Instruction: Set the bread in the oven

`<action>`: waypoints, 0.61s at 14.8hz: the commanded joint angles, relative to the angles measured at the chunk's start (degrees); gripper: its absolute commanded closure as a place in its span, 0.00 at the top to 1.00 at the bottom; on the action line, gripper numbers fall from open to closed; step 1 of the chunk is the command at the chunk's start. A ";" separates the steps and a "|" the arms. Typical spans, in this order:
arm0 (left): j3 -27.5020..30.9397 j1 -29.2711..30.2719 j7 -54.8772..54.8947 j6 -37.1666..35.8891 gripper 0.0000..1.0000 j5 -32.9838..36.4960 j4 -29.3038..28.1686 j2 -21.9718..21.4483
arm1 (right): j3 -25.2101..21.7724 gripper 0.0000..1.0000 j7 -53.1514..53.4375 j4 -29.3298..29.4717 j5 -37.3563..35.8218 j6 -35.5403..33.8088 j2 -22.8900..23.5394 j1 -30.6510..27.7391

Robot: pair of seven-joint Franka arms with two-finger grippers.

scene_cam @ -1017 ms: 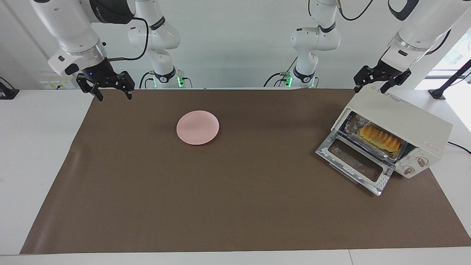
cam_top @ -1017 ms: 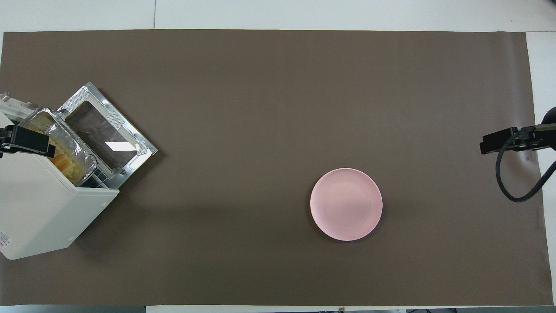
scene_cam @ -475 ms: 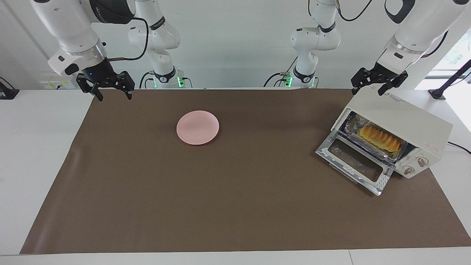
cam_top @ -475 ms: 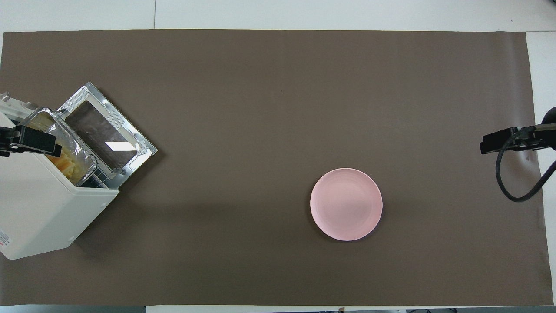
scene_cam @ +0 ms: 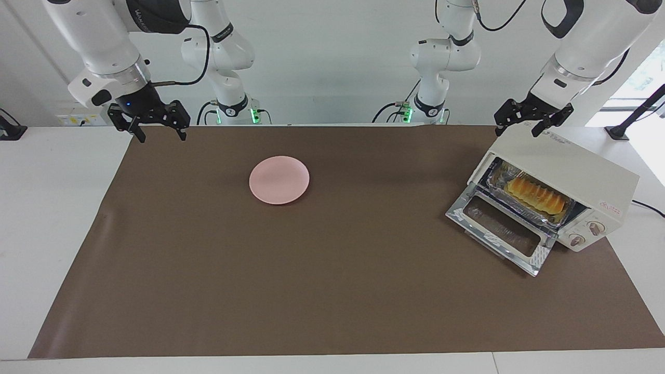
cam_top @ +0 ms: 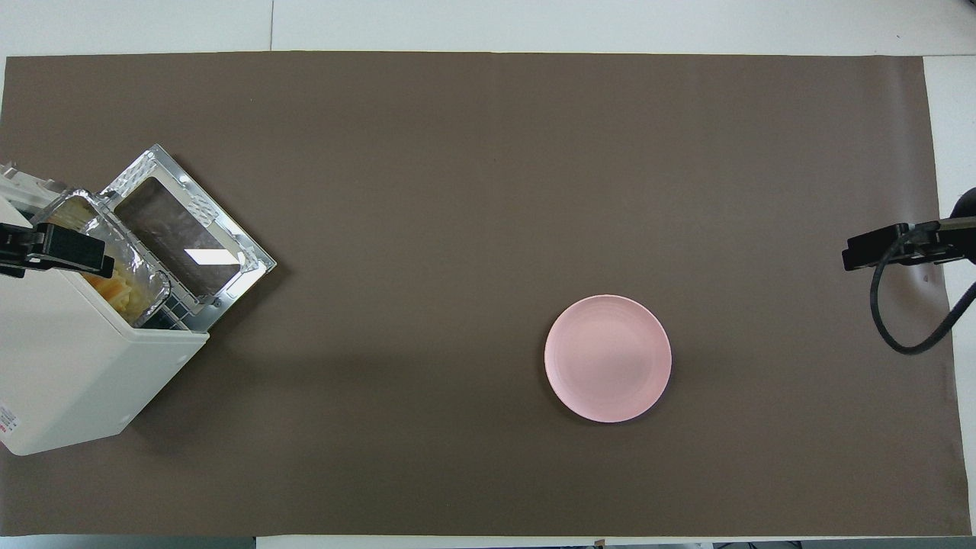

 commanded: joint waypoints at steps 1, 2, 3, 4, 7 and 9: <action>-0.17 0.14 0.35 2.28 1.00 -0.48 -3.24 -2.10 | 0.48 1.00 0.76 -0.30 -0.34 -0.35 -0.59 -0.54; -0.17 0.23 0.26 2.98 1.00 -0.48 -3.24 -2.10 | 0.48 1.00 0.76 -0.30 -0.34 -0.35 -0.59 -0.54; -0.17 0.23 0.26 2.90 1.00 -0.48 -3.24 -2.10 | 0.48 1.00 0.76 -0.30 -0.34 -0.35 -0.59 -0.54; -0.17 0.31 0.17 2.99 1.00 -0.48 -3.24 -2.10 | 0.48 1.00 0.76 -0.30 -0.34 -0.35 -0.59 -0.54; -0.08 0.67 0.17 3.34 1.00 -0.21 -2.98 -2.01 | 0.48 1.00 0.76 -0.30 -0.34 -0.35 -0.59 -0.54; -0.17 0.58 -1.14 4.13 1.00 1.28 -3.06 -2.01 | 0.48 1.00 0.76 -0.30 -0.34 -0.35 -0.59 -0.54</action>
